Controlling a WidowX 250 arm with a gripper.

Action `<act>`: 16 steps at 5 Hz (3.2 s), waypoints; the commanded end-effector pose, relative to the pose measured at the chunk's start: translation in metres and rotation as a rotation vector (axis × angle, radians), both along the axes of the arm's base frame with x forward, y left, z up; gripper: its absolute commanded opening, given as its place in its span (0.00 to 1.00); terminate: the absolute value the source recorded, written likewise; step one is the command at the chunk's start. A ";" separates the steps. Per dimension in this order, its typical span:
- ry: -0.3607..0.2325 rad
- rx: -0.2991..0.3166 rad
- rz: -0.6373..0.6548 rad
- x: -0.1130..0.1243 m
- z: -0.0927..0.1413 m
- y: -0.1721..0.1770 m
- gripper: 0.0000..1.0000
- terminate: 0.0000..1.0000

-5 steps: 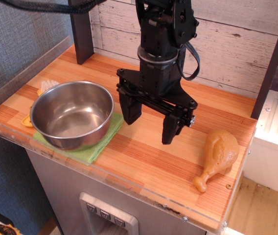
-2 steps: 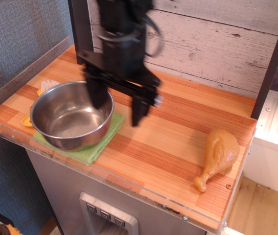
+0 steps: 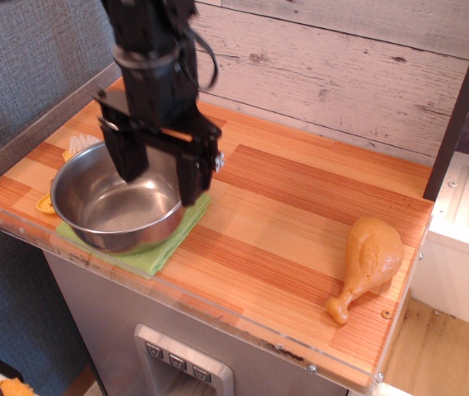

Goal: Move silver pot to right upper corner of table.

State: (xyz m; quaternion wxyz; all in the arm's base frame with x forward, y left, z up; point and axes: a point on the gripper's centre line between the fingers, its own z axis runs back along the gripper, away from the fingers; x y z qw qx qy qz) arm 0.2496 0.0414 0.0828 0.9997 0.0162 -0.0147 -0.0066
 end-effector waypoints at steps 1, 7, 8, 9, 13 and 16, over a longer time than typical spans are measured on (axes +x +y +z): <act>0.002 0.063 -0.058 0.025 -0.032 -0.006 1.00 0.00; -0.053 0.070 -0.025 0.010 -0.032 0.004 0.00 0.00; -0.155 -0.003 -0.008 0.013 0.008 -0.008 0.00 0.00; -0.194 -0.021 -0.033 0.029 0.029 -0.032 0.00 0.00; -0.112 -0.004 -0.195 0.117 -0.025 -0.134 0.00 0.00; -0.170 -0.018 -0.266 0.125 -0.023 -0.150 0.00 0.00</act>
